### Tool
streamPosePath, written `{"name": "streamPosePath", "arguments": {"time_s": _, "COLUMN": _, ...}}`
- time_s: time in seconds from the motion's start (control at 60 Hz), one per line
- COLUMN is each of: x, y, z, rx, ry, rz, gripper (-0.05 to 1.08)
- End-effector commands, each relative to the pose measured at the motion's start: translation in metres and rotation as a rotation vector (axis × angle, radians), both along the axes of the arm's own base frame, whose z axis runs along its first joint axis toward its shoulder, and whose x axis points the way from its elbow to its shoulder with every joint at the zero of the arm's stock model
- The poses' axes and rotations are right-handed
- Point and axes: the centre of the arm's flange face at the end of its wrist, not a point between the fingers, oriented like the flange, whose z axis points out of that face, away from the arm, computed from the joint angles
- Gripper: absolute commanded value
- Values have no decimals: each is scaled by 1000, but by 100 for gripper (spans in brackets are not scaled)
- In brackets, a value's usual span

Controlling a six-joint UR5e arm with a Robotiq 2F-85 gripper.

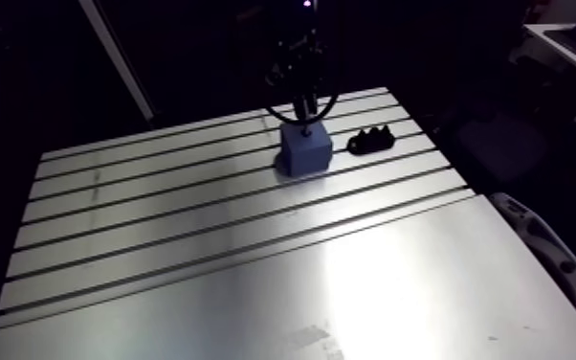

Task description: Pick up the M10 bolt and insert it into the hex recess until seated.

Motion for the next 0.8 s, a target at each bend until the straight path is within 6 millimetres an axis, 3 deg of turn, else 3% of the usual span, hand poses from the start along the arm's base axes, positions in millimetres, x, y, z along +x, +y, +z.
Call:
{"name": "streamPosePath", "arguments": {"time_s": 0.017, "x": 0, "y": -1, "z": 0, "rx": -1, "ry": 0, "rz": 0, "gripper": 102}}
{"name": "streamPosePath", "arguments": {"time_s": 0.8, "x": 2, "y": -1, "z": -4, "rx": -3, "ry": -7, "rz": -2, "gripper": 102}}
